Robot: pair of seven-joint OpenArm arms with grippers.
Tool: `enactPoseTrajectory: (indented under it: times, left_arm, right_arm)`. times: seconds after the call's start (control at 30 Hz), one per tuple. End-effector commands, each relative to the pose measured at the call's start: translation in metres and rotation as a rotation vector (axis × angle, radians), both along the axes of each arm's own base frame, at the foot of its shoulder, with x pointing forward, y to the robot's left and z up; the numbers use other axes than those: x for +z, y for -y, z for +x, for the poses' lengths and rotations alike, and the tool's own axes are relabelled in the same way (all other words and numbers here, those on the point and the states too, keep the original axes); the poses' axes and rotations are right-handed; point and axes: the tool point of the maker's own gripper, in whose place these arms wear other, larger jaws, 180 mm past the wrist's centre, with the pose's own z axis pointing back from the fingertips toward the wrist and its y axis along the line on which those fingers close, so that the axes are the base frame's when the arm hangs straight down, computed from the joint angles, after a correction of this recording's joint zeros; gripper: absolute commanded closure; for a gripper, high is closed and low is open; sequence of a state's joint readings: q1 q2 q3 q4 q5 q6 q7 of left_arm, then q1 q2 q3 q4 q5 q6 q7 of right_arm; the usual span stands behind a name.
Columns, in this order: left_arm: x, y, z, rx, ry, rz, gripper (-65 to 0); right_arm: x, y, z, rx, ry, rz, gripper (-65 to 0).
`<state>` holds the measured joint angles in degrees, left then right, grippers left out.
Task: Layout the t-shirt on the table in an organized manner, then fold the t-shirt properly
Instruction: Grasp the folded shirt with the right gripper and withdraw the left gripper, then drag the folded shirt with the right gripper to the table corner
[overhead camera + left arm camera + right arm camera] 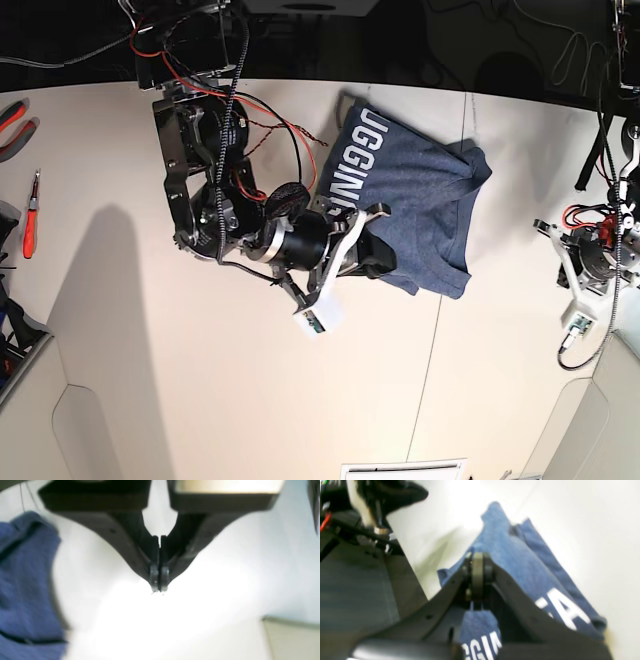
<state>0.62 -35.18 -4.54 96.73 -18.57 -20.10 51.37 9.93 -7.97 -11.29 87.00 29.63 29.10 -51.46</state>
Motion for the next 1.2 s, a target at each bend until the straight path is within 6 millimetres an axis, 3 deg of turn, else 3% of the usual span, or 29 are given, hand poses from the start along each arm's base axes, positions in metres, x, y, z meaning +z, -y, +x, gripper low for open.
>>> enactPoseTrajectory:
  times: [0.0, 0.1, 0.2, 0.33, 0.43, 0.53, 0.67, 0.8, 0.97, 1.17]
  left_arm:
    - [0.022, -0.009, 0.011, 0.013, 0.074, 0.004, 0.0]
    - [0.035, -0.016, 0.015, 0.051, 0.124, -0.06, 0.0]
    - [0.042, -0.02, 0.015, 0.063, 0.145, -0.096, 0.0]
    - [0.04, -0.021, 0.013, 0.068, 0.141, -0.096, 0.0]
    - [0.037, -0.019, 0.012, 0.069, 0.134, -0.104, 0.0]
    - [0.032, -0.015, 0.01, 0.063, 0.125, -0.114, 0.0]
    - [0.025, -0.005, 0.006, 0.036, 0.106, -0.135, 0.0]
    - [0.022, 0.005, 0.006, 0.019, 0.103, -0.175, 0.0]
    - [0.02, 0.016, 0.005, -0.01, 0.1, -0.215, 0.0]
    - [0.026, 0.039, 0.005, -0.073, 0.111, -0.334, 0.0]
  right_arm:
    - [0.017, -0.013, 0.003, 0.026, 0.051, 0.034, 0.0]
    - [0.001, -0.03, -0.015, 0.108, 0.048, -0.036, 0.0]
    - [-0.035, -0.038, -0.029, 0.157, 0.023, -0.148, 0.0]
    - [-0.089, -0.026, -0.033, 0.118, -0.047, -0.266, 0.0]
    - [-0.121, -0.006, -0.03, 0.065, -0.086, -0.389, 0.0]
    - [-0.135, 0.026, -0.012, -0.067, -0.087, -0.525, 0.0]
    - [-0.136, 0.073, 0.015, -0.252, -0.087, -0.616, 0.0]
    - [-0.14, 0.134, 0.029, -0.446, -0.151, -0.651, 0.0]
    - [-0.149, 0.234, 0.031, -0.725, -0.246, -0.741, 0.0]
    - [-0.149, 0.325, 0.019, -0.934, -0.32, -0.767, 0.0]
